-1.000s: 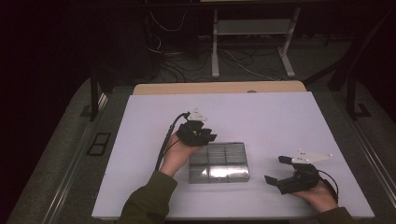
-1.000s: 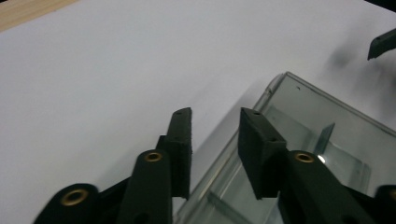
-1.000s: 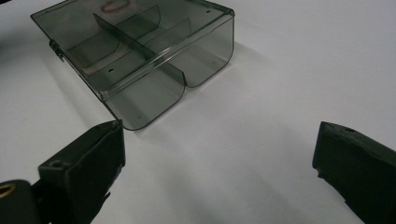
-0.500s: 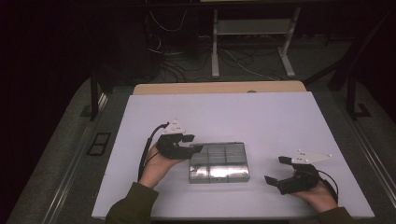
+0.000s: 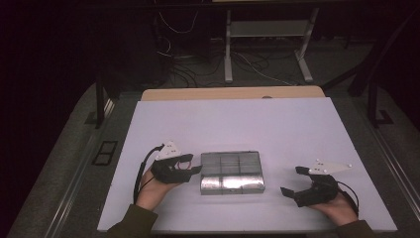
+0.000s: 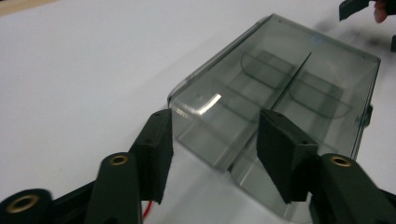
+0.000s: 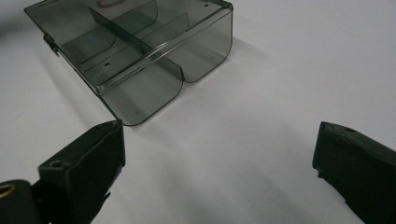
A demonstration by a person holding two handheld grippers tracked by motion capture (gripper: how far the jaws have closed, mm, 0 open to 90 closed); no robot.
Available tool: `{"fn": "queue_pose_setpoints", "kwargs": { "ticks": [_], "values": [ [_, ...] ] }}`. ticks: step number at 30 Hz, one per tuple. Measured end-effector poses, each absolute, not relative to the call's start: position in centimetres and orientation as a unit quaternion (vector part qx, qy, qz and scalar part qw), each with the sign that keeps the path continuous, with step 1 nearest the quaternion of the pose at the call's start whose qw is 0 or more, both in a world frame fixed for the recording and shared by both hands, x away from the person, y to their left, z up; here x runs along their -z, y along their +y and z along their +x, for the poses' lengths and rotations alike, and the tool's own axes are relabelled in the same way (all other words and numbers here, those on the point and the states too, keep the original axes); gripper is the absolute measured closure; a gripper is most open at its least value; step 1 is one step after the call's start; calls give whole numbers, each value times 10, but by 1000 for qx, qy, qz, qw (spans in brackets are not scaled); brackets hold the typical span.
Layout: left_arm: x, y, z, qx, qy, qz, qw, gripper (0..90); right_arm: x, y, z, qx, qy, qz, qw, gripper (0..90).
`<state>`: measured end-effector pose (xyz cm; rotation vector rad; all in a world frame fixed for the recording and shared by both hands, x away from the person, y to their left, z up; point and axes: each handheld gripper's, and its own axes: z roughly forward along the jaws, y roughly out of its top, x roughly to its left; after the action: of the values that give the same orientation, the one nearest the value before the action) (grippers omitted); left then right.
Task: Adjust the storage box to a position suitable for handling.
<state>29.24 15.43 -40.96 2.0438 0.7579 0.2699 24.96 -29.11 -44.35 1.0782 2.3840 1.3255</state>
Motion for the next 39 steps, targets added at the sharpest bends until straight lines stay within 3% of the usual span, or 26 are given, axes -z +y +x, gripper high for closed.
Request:
{"fn": "queue_pose_setpoints", "kwargs": {
  "ticks": [6,20,39],
  "values": [
    [421,163,287,-120,315,839,427,556,444,-291,250,-449,809,364,103,23],
    [435,152,288,-68,292,870,391,885,443,-290,250,-449,810,361,103,23],
    [440,142,293,-60,295,868,396,886,443,-291,250,-451,809,362,105,23]
  ]
}}
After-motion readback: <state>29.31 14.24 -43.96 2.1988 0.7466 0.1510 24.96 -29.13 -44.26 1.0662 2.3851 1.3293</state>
